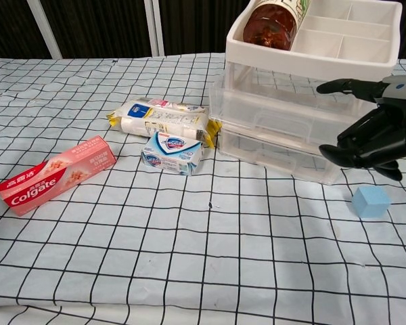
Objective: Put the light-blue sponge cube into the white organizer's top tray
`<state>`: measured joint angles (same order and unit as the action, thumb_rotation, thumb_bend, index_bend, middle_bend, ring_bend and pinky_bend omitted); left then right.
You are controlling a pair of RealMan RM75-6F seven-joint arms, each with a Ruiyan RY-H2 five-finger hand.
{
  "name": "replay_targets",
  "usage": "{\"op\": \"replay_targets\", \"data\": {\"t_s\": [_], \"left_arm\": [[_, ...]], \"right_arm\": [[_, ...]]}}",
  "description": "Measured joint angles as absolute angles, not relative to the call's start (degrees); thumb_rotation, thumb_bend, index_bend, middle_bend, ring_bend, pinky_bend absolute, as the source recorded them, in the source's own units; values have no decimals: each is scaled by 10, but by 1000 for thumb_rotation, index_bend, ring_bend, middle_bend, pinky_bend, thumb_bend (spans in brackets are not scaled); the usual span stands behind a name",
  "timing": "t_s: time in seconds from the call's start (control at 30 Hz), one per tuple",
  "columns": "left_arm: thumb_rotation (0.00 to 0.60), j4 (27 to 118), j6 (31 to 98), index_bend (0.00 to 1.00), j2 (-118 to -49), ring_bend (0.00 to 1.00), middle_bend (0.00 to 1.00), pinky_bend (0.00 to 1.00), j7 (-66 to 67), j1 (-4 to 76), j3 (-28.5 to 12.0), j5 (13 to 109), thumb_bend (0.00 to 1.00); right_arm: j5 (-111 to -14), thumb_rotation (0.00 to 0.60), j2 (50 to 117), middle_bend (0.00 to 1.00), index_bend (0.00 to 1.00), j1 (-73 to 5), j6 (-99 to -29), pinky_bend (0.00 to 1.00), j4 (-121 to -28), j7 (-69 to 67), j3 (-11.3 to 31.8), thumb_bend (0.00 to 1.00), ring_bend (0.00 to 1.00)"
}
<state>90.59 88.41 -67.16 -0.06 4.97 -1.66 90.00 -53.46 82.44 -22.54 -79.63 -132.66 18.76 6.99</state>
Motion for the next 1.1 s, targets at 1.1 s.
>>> {"op": "replay_targets", "data": {"t_s": [1.1], "left_arm": [[600,908,889,0,-675,0,0,0,2,49,-14,909,48]], "right_arm": [[-629,600,607,809,146,-122,-784,805,-1243,59,-9,166,850]]}}
